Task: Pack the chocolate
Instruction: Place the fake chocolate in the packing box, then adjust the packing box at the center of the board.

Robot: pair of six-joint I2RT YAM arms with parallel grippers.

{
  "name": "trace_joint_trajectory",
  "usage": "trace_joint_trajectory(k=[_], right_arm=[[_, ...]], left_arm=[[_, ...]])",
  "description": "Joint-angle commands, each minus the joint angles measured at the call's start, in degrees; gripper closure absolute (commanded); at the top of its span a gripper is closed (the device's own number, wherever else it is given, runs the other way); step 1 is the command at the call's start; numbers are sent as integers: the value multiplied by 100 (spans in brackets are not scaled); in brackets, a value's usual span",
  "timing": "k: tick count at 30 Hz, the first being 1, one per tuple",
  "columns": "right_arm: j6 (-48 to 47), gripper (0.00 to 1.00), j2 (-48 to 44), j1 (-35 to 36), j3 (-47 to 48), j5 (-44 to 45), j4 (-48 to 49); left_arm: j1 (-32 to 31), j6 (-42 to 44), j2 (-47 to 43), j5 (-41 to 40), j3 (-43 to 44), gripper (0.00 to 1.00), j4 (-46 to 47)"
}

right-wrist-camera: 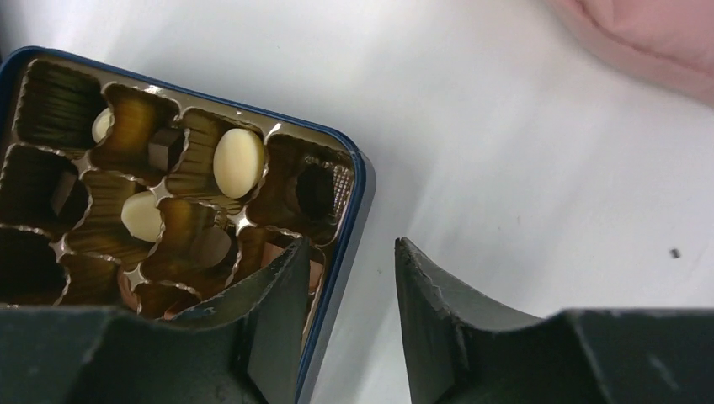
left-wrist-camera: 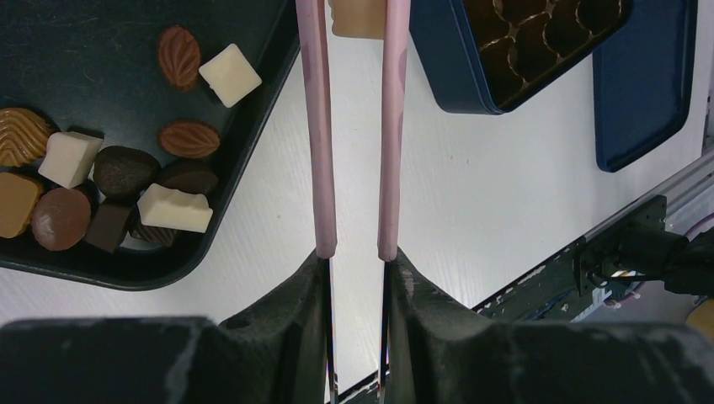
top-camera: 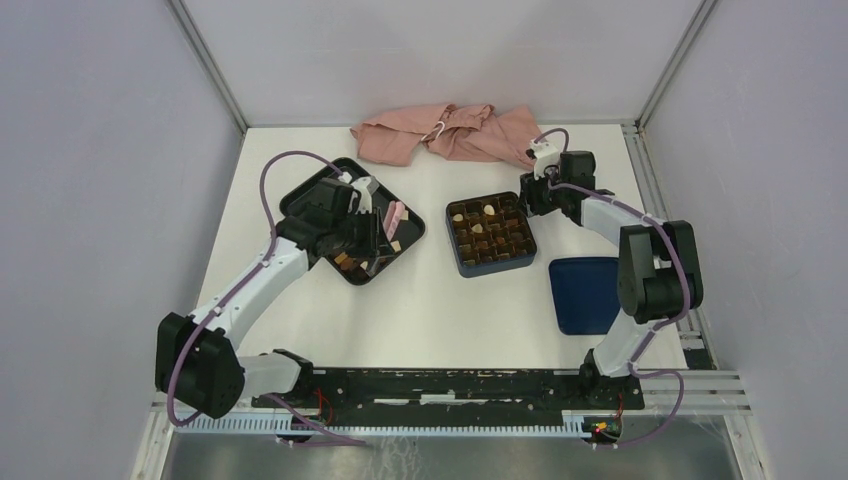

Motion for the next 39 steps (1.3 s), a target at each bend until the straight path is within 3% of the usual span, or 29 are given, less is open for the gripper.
trace_joint_trajectory(k=[1, 6, 12, 27, 39], right_arm=[[700, 54, 266, 18, 304, 133, 178], [976, 56, 383, 94, 267, 291, 465], [1163, 74, 320, 186, 188, 516, 611], [1198, 98, -364, 350, -124, 588, 1095], [916, 100, -1315, 562, -504, 709, 1568]], left_arm=[[-52, -152, 74, 22, 10, 98, 334], [-78, -125, 103, 28, 37, 98, 325], [-138, -115, 118, -2, 24, 98, 340], [-580, -213, 73, -153, 103, 98, 490], [-936, -188, -143, -314, 30, 98, 866]])
